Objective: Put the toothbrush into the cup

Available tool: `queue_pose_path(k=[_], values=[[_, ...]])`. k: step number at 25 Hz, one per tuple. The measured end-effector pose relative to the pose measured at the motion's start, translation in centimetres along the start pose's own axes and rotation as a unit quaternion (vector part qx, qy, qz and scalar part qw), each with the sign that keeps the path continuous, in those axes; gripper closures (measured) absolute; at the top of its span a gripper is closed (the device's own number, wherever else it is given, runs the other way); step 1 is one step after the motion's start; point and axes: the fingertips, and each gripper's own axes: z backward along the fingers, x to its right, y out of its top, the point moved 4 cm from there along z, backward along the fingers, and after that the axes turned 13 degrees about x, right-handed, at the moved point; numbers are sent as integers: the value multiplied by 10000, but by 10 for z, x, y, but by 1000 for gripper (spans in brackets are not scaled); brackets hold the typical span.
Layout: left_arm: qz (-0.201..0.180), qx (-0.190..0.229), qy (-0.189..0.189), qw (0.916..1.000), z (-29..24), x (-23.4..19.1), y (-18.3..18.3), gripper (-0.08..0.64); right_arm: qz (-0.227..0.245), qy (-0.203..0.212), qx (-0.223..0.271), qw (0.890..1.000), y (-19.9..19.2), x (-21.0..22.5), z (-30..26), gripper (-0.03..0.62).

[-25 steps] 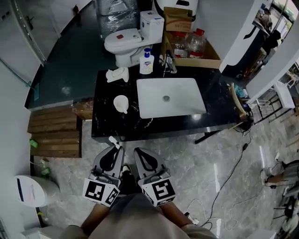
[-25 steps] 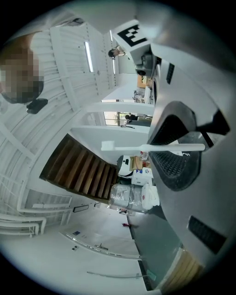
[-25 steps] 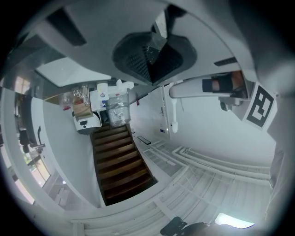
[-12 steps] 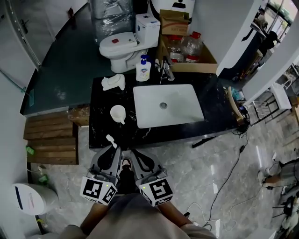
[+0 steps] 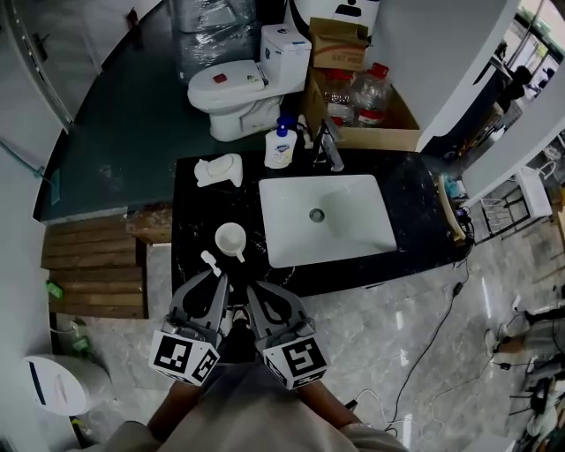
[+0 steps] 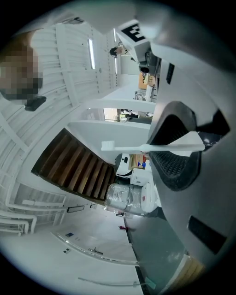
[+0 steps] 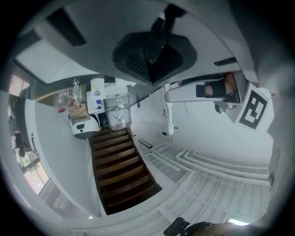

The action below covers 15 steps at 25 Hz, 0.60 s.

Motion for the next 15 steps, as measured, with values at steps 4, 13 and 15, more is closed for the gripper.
queue_pose_path(k=[4,13,15], values=[[-6,7,-46,10000,-21,-21,0,512,-26,-40,-32,10000,-5,10,-26,586],[45,75,-289,9995,-58,-57,7,512,49,-217,-12,9998,-4,22,-73,586],[58,90,-364,9993,-64,-66,8,512,75,-286,-14,9996,-4,22,-83,586]])
